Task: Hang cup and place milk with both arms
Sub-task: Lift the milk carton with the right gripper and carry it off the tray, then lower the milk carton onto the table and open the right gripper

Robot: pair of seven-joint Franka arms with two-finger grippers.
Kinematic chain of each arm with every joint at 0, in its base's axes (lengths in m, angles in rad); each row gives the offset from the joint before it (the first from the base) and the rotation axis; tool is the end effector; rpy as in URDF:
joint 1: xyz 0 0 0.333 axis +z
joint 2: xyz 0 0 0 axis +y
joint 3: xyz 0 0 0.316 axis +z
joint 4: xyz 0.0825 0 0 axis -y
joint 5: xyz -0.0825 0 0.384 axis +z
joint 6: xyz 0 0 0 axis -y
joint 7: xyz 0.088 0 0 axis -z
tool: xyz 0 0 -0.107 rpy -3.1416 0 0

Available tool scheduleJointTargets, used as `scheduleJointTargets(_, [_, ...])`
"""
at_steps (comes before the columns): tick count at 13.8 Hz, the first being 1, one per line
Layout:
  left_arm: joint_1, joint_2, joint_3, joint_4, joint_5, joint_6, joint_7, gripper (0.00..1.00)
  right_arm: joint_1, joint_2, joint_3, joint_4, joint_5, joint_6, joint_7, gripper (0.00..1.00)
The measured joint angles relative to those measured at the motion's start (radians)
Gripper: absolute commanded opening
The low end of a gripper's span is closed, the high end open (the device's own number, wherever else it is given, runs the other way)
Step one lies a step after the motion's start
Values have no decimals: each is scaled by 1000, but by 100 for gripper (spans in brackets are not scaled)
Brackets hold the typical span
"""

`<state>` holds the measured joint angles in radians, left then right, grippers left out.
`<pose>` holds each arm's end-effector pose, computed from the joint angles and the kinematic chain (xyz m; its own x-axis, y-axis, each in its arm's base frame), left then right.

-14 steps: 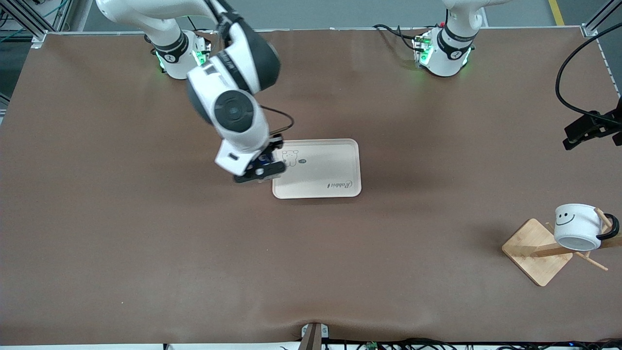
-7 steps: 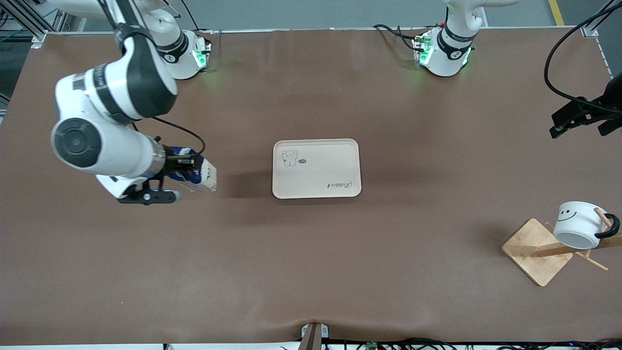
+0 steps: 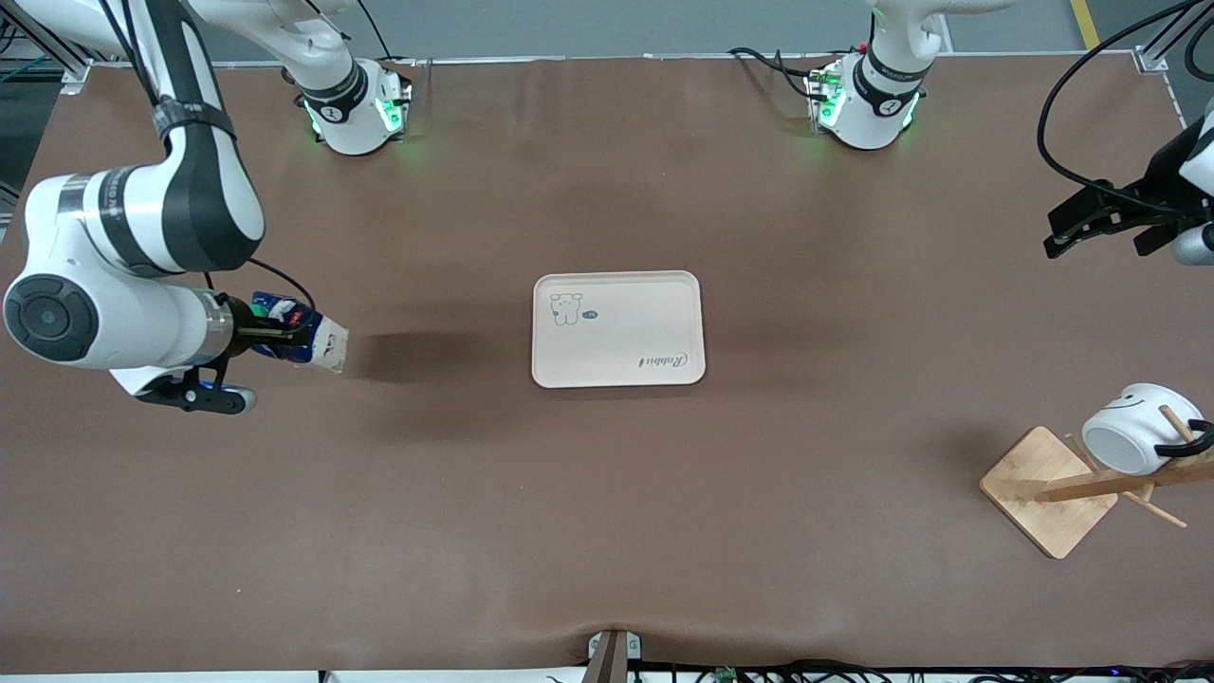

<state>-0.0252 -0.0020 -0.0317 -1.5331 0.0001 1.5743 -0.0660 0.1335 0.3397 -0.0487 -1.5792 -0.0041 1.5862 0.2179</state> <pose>0.5539 -0.0316 0.6437 0.9990 0.0091 0.0431 0.0090 -1.0000 0.0027 0.6179 0.0552 0.4204 0.9390 -0.1396 -0.3141 -0.1169 -0.9890 0.0901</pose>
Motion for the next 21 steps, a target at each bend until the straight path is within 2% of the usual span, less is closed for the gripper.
scheduleJointTargets(3, [-5,7,-25,-13,0,19,-7,100,-114,-3,-2,-81,-1,100,-164,0])
scheduleJointTargets(7, [-5,8,-36,-22,0,20,-12,100,-219,-53,-2,-261,-1,263,-310,0])
scheduleJointTargets(11, [10,6,-29,-23,0,16,-11,100,-228,-99,2,-382,-1,343,-323,0])
scheduleJointTargets(18, [26,-2,-28,-22,19,-9,-12,100,-228,-133,5,-477,-1,429,-324,0])
scheduleJointTargets(19, [26,-4,-28,-22,19,-10,-12,100,-228,-139,5,-486,-1,436,-324,16])
scheduleJointTargets(20, [26,-6,-28,-22,19,-11,-12,100,-228,-142,5,-490,-1,440,-324,25])
scheduleJointTargets(21, [27,-7,-28,-22,19,-14,-12,100,-228,-143,5,-491,-1,441,-324,52])
